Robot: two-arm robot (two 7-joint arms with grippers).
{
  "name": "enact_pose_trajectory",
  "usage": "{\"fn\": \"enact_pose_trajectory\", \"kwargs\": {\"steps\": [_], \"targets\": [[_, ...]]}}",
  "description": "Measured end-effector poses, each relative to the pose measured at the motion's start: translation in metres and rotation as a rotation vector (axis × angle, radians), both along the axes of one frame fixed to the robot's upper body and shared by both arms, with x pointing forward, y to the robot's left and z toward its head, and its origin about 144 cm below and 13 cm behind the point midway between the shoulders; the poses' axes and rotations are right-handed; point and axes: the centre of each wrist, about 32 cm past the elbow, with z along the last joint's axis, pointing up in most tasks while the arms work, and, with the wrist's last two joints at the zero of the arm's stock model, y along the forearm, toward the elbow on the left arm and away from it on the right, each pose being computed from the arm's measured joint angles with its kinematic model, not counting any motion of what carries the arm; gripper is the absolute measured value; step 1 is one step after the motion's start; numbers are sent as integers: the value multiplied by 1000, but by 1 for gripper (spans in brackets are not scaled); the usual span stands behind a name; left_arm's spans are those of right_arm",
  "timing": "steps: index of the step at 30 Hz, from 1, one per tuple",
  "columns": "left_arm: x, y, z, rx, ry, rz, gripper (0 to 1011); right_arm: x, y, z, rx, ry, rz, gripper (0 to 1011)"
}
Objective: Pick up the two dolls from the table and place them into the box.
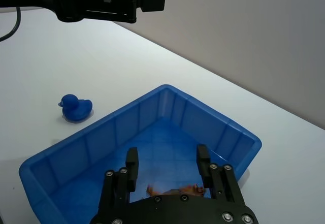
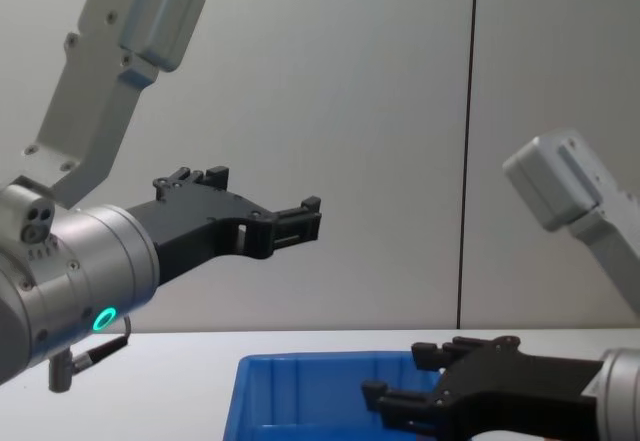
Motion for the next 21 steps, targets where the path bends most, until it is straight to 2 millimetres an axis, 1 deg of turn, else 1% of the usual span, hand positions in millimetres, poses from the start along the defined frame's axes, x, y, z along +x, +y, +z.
{"fn": "enact_pose_trajectory", "kwargs": {"steps": [1,2,3,5,6,10,13,21], "targets": [[0,0,0,0,0,0,1001,1,0,0,0,0,-3,678],[0,0,0,0,0,0,1001,1,0,0,-1,-1,-5,736],[0,0,0,0,0,0,1001,1,0,0,-1,-1,-8,736],[0,0,0,0,0,0,1001,1,-1,0,-1,-3,-19,809],[0,0,0,0,0,0,1001,2,-2,0,0,-4,-23,826],[0,0,0,0,0,0,1001,2,-9,-1,3,-7,-60,945],[0,0,0,0,0,0,1001,0,-16,-1,7,-7,-89,1001],[0,0,0,0,0,0,1001,-7,-34,-5,4,18,-157,1001]]}}
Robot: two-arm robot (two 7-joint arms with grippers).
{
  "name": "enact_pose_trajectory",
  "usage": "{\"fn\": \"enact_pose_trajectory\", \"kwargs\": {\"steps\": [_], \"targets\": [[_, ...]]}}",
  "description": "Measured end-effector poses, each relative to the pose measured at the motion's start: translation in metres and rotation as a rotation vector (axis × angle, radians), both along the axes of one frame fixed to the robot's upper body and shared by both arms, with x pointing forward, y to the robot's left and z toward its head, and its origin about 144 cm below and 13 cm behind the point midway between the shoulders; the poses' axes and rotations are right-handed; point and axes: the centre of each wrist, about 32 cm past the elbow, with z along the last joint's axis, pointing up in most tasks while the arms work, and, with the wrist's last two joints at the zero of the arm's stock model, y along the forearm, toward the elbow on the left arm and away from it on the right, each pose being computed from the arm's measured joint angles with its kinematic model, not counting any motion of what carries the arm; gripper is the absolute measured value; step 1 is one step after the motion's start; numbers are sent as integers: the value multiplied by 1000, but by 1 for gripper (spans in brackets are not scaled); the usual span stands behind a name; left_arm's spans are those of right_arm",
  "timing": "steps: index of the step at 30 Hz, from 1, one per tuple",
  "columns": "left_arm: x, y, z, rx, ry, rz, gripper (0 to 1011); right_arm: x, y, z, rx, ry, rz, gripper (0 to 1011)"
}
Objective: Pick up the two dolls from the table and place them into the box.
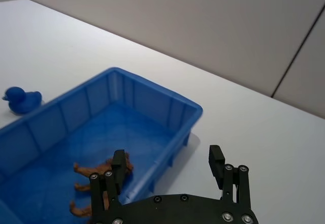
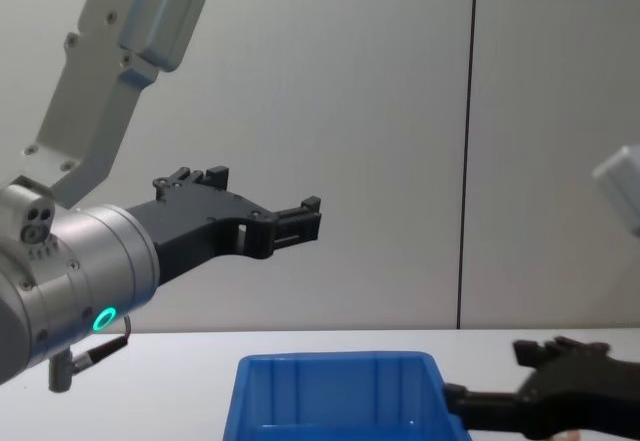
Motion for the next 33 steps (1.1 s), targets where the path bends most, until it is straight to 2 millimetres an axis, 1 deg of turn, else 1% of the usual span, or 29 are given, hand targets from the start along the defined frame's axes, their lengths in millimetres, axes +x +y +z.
{"fn": "enact_pose_trajectory", "kwargs": {"steps": [4,9,14,20,33], "targets": [[0,0,0,0,0,0,1001,-4,-10,-4,-11,26,-37,1001],[0,0,0,0,0,0,1001,-8,-17,-7,-26,46,-61,1001],[0,0,0,0,0,0,1001,-12,-26,-15,-54,84,-94,1001],[0,0,0,0,0,0,1001,-14,-32,-23,-79,122,-119,1001],[0,0,0,0,0,0,1001,-15,-36,-36,-118,196,-151,997]]}}
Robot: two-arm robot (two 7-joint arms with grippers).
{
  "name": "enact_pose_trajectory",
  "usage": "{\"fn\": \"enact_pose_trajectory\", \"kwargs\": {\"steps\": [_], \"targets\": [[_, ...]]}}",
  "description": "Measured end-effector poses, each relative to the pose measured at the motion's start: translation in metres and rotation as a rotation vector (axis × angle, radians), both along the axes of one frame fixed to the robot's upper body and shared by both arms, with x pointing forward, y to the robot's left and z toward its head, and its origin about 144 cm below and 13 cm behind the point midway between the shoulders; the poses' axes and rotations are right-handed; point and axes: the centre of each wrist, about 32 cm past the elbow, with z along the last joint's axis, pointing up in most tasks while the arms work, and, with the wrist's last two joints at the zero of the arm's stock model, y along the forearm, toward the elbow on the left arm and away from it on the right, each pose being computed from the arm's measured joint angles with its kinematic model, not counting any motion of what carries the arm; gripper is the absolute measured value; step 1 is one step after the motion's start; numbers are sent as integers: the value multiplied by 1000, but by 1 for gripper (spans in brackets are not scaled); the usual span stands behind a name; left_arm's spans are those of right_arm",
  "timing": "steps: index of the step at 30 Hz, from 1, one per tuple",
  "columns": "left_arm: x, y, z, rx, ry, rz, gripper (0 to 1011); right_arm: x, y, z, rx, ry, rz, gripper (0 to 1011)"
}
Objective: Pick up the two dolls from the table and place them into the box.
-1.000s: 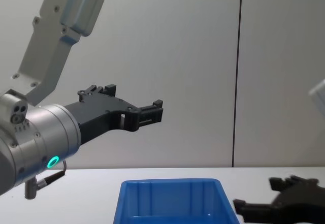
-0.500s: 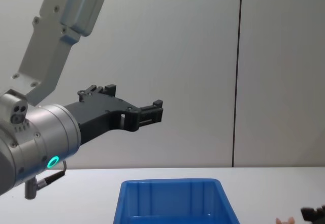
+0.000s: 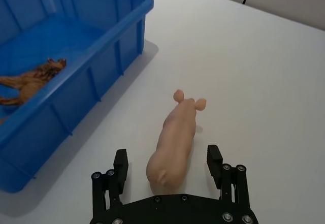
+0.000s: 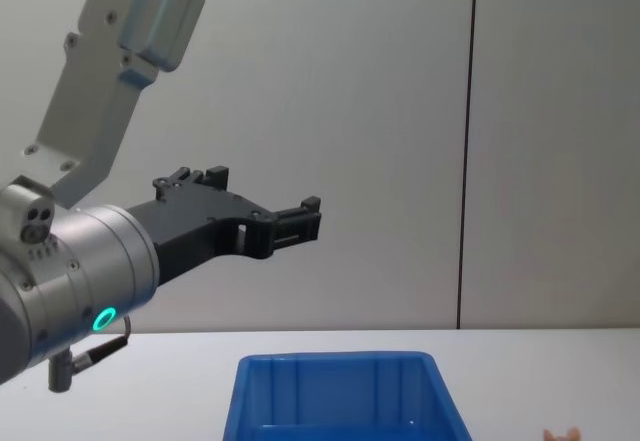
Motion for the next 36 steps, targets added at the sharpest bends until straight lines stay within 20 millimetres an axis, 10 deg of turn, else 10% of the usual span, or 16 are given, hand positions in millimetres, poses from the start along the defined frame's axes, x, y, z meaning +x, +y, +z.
{"fn": "enact_pose_trajectory", "kwargs": {"steps": [22,36], "targets": [[0,0,0,0,0,0,1001,1,1,1,6,-9,-18,380],[0,0,0,0,0,0,1001,5,11,19,51,-158,16,380]]}}
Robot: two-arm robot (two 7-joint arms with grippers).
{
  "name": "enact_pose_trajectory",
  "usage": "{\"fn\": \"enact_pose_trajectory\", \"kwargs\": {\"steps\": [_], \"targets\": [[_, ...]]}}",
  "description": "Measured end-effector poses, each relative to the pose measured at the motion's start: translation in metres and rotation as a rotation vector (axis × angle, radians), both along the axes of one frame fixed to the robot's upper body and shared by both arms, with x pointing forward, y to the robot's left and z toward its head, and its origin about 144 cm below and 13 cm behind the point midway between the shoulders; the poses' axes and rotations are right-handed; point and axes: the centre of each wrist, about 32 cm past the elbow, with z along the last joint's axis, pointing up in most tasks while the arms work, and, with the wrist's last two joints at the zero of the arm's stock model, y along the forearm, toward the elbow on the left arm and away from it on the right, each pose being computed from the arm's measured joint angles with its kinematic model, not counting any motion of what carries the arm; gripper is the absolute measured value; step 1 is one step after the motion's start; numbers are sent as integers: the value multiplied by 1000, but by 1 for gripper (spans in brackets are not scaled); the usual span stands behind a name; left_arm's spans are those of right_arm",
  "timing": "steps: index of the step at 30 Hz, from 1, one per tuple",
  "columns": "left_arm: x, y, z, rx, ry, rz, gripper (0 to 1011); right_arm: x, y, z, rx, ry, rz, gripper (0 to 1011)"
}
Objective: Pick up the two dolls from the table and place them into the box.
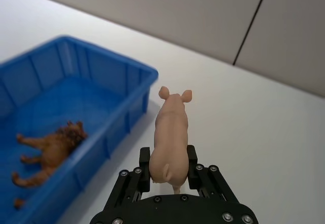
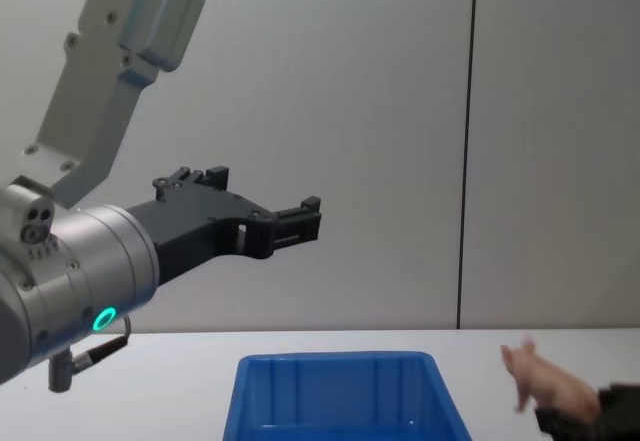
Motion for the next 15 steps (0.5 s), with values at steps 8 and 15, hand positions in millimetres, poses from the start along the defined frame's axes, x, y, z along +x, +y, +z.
{"fn": "enact_pose_trajectory", "kwargs": {"steps": [8,15], "targets": [[0,0,0,0,0,0,1001,4,14,16,33,-91,70,380],[0,0,0,0,0,0,1001,6,30,27,55,-138,156,380]]}}
